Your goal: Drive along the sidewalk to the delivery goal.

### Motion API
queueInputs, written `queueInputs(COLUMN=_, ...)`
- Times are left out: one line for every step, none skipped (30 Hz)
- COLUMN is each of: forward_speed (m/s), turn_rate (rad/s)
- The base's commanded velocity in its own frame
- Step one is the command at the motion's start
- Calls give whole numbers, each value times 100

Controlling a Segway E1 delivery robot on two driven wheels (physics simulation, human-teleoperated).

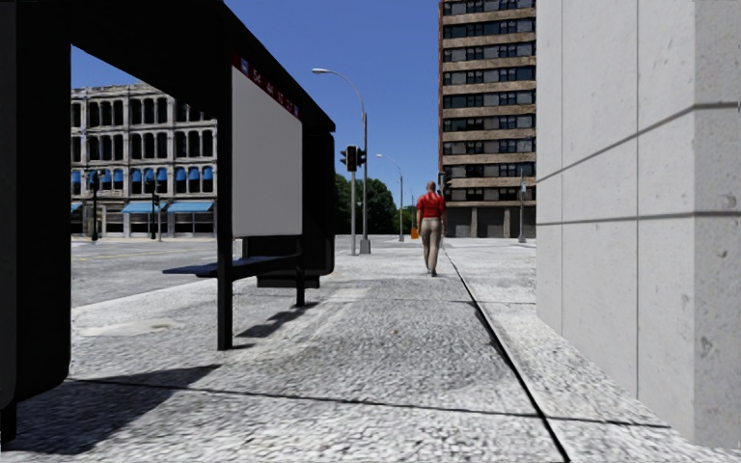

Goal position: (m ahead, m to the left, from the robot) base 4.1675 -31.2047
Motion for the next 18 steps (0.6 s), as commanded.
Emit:
queueInputs(forward_speed=200, turn_rate=-34)
queueInputs(forward_speed=200, turn_rate=-35)
queueInputs(forward_speed=200, turn_rate=-35)
queueInputs(forward_speed=200, turn_rate=-35)
queueInputs(forward_speed=200, turn_rate=-35)
queueInputs(forward_speed=200, turn_rate=-35)
queueInputs(forward_speed=200, turn_rate=-35)
queueInputs(forward_speed=200, turn_rate=-35)
queueInputs(forward_speed=200, turn_rate=-35)
queueInputs(forward_speed=200, turn_rate=-35)
queueInputs(forward_speed=200, turn_rate=-35)
queueInputs(forward_speed=200, turn_rate=-29)
queueInputs(forward_speed=200, turn_rate=-29)
queueInputs(forward_speed=200, turn_rate=0)
queueInputs(forward_speed=200, turn_rate=0)
queueInputs(forward_speed=200, turn_rate=0)
queueInputs(forward_speed=200, turn_rate=0)
queueInputs(forward_speed=200, turn_rate=0)
